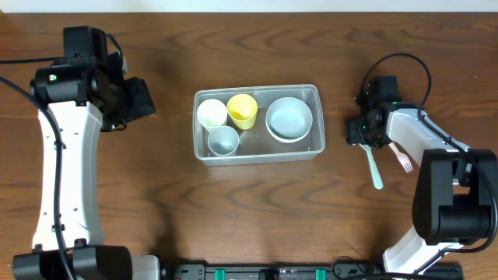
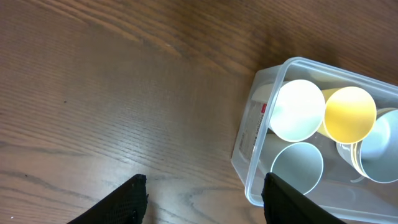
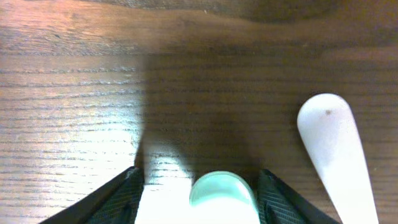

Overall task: Pack container
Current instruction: 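Lower the right gripper to the mint-green spoon and grasp its handle, then carry the green spoon into the container and release it, then move the right gripper to the white spork and grasp it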

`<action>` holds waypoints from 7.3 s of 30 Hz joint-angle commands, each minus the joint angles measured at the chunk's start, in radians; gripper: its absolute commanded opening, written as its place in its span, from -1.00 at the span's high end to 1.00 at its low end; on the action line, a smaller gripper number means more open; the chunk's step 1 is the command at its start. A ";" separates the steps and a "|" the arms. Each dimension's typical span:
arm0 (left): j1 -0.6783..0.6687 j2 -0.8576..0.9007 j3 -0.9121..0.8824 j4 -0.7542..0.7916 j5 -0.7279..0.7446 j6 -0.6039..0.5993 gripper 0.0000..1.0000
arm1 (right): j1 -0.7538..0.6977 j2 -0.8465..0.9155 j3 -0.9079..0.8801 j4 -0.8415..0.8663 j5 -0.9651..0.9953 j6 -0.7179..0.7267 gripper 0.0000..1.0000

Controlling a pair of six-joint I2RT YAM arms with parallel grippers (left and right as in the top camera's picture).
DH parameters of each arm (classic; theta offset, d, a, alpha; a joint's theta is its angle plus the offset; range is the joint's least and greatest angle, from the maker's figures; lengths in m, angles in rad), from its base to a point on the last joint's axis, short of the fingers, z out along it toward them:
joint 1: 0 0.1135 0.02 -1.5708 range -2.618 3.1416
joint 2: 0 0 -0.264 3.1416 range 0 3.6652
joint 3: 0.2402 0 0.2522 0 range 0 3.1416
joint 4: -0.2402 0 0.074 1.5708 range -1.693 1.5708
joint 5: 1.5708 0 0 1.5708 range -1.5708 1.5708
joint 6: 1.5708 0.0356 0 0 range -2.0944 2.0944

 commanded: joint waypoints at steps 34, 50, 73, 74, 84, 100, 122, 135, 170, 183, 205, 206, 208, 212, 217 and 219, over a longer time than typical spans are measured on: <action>0.000 0.010 -0.003 -0.037 -0.011 0.015 -0.21 | -0.004 0.080 -0.060 -0.192 -0.019 0.002 -0.21; 0.000 0.010 -0.003 -0.041 -0.011 0.016 -0.21 | -0.004 0.080 -0.060 -0.214 -0.019 0.016 0.54; 0.000 0.010 -0.003 -0.041 -0.011 0.016 -0.21 | -0.003 0.072 -0.008 -0.218 -0.020 0.050 0.97; 0.000 0.010 -0.003 -0.041 -0.011 0.016 -0.21 | -0.003 0.061 0.031 -0.252 -0.025 0.050 0.98; 0.000 0.010 -0.003 -0.040 -0.011 0.016 -0.21 | 0.109 -0.165 0.440 -0.486 -0.151 -0.158 0.97; 0.000 0.010 -0.003 -0.040 -0.011 0.016 -0.21 | 0.565 -0.203 0.445 -0.469 -0.150 -0.701 0.97; 0.000 0.010 -0.003 -0.040 -0.011 0.016 -0.21 | 0.603 -0.021 0.419 -0.395 -0.142 -0.831 0.38; 0.000 0.010 -0.003 -0.041 -0.011 0.016 -0.21 | 0.556 -0.101 0.480 -0.315 0.023 -0.312 0.02; 0.000 0.010 -0.003 -0.034 -0.011 0.016 -0.21 | -0.390 -0.045 0.316 -0.542 -0.029 -0.323 -0.64; 0.000 0.010 -0.003 -0.013 -0.011 0.016 -0.21 | -0.398 -0.043 0.244 -0.558 -0.007 -0.883 -0.73; 0.000 0.010 -0.003 0.006 -0.011 0.016 -0.21 | -0.395 -0.037 -0.010 -0.203 0.024 -0.902 -0.64; 0.000 0.010 -0.003 0.006 -0.011 0.016 -0.21 | -0.395 -0.037 -0.010 -0.200 0.013 -0.902 -0.63; 0.000 0.010 -0.003 0.006 -0.011 0.016 -0.21 | -0.393 -0.037 -0.011 -0.190 -0.002 -0.901 -0.61; 0.000 0.010 -0.003 0.006 -0.011 0.016 -0.21 | -0.374 -0.037 -0.011 -0.184 -0.013 -0.902 -0.61; 0.000 0.010 -0.003 0.005 -0.011 0.016 -0.21 | -0.345 -0.022 -0.011 -0.186 -0.012 -0.901 -0.60; 0.000 0.010 -0.003 0.005 -0.011 0.016 -0.21 | -0.338 -0.012 -0.012 -0.187 -0.012 -0.901 -0.60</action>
